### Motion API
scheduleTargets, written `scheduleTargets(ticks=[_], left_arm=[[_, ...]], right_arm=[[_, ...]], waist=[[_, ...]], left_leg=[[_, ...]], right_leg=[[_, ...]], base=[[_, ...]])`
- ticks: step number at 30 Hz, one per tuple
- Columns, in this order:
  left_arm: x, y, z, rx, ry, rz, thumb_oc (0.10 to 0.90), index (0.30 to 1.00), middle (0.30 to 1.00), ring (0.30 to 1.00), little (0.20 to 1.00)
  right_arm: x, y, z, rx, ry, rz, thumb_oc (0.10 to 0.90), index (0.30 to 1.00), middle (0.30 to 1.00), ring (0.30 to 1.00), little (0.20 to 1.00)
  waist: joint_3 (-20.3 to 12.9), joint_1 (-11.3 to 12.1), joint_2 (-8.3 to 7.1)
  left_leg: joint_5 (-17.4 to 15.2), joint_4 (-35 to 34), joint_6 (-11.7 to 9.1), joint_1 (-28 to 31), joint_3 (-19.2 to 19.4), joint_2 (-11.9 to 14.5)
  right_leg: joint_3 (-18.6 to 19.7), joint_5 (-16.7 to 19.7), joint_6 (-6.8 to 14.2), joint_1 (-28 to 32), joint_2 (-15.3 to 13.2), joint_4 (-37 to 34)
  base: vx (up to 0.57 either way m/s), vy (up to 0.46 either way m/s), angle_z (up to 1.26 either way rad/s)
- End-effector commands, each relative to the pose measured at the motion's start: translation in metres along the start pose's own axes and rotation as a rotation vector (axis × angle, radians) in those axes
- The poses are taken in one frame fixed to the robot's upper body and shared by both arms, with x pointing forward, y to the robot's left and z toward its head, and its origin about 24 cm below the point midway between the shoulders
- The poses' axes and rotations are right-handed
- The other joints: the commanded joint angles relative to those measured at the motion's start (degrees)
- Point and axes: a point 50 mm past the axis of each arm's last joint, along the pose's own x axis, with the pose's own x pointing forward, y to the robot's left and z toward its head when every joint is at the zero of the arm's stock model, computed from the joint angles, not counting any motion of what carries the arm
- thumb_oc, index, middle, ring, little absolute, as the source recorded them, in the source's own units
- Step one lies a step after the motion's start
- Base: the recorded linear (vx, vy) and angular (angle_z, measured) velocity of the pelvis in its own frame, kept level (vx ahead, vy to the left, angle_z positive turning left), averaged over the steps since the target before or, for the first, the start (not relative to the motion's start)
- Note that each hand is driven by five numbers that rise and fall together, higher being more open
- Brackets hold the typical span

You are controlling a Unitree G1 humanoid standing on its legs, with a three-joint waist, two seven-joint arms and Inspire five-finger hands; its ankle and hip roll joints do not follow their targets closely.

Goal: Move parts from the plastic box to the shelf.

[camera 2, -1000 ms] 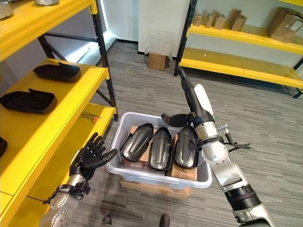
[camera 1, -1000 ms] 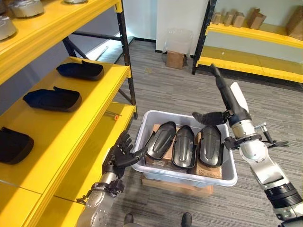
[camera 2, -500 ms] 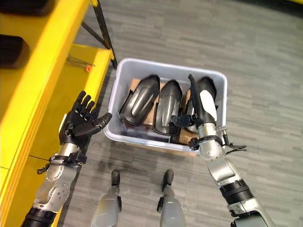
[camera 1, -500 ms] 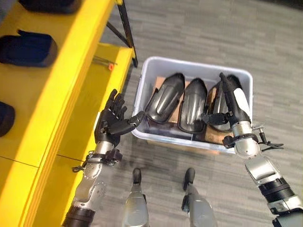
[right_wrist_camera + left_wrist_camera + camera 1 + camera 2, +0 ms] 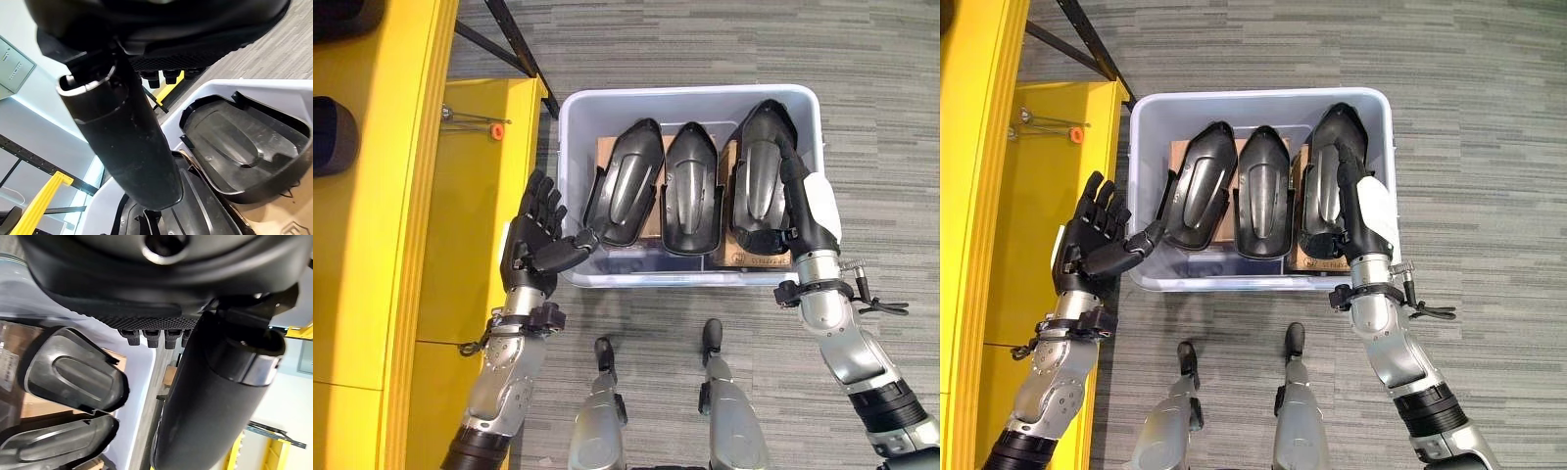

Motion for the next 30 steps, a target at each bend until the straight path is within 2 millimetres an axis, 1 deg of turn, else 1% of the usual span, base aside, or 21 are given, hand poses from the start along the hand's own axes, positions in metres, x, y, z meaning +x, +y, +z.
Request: scheduleTargets(ticks=[1, 9, 12, 14, 18, 22, 30], left_arm=[[-0.001, -0.009, 0.049, -0.005, -0.271, -0.051, 0.9, 1.0, 1.0, 1.0, 1.0], [-0.001, -0.01, 0.051, 0.011, -0.264, -0.075, 0.9, 1.0, 1.0, 1.0, 1.0], [0.0, -0.01, 0.052, 0.019, -0.261, -0.086, 0.9, 1.0, 1.0, 1.0, 1.0], [0.003, -0.011, 0.052, 0.023, -0.254, -0.093, 0.9, 1.0, 1.0, 1.0, 1.0], [0.006, -0.013, 0.051, 0.032, -0.244, -0.114, 0.9, 1.0, 1.0, 1.0, 1.0], [0.007, -0.014, 0.053, 0.041, -0.245, -0.116, 0.9, 1.0, 1.0, 1.0, 1.0], [0.007, -0.014, 0.052, 0.045, -0.247, -0.119, 0.9, 1.0, 1.0, 1.0, 1.0]], right_arm=[[0.017, -0.038, 0.056, -0.042, -0.287, -0.18, 0.9, 1.0, 1.0, 1.0, 1.0], [0.019, -0.04, 0.053, -0.095, -0.285, -0.134, 0.9, 1.0, 1.0, 1.0, 1.0], [0.022, -0.041, 0.053, -0.158, -0.292, -0.123, 0.9, 1.0, 1.0, 1.0, 1.0], [0.028, -0.04, 0.061, -0.26, -0.338, -0.111, 0.9, 1.0, 1.0, 1.0, 1.0], [0.036, -0.043, 0.07, -0.325, -0.36, -0.105, 0.9, 1.0, 1.0, 1.0, 1.0], [0.042, -0.047, 0.071, -0.352, -0.346, -0.118, 0.9, 1.0, 1.0, 1.0, 1.0], [0.045, -0.043, 0.063, -0.354, -0.301, -0.105, 0.9, 1.0, 1.0, 1.0, 1.0]], waist=[[-3.12, -1.06, -1.14], [-2.45, -1.34, -1.31], [-2.31, -1.1, -1.34], [-1.93, -0.78, -1.25], [-1.08, -0.37, -1.16], [-0.27, -0.26, -0.71], [-0.27, -0.41, -0.07]], left_leg=[[-3.13, 1.67, 3.39, -0.61, -0.33, -3.22], [-2.8, 1.07, 3.32, -0.81, 0.2, -3.06], [-2.54, 0.65, 3.24, -0.99, 0.04, -3.04], [-2.35, 0.7, 3.18, -1.63, -0.06, -3.07], [-2.25, 1.26, 3.14, -2.53, -0.08, -3.07], [-1.62, 1.51, 2.94, -4.05, -0.39, -2.93], [-1.35, 2.07, 2.98, -6.29, -0.21, -3.03]], right_leg=[[1.94, -9.11, -1.0, -0.03, -0.34, 6.9], [2.41, -8.95, -0.94, -0.61, -0.17, 6.62], [2.42, -8.79, -0.84, -0.83, -0.04, 6.33], [2.29, -8.72, -0.93, -1.3, 0.09, 6.25], [2.06, -8.96, -1.12, -1.78, 0.19, 6.61], [1.68, -9.16, -1.25, -3.27, 0.11, 7.61], [1.28, -9.44, -1.44, -5.69, -0.09, 8.78]], base=[[-0.04, -0.002, -0.07], [-0.04, -0.032, -0.05], [-0.04, -0.05, 0.01], [-0.05, -0.086, 0.01], [-0.03, -0.069, 0.0], [-0.02, -0.033, 0.01], [0.0, 0.0, 0.0]])
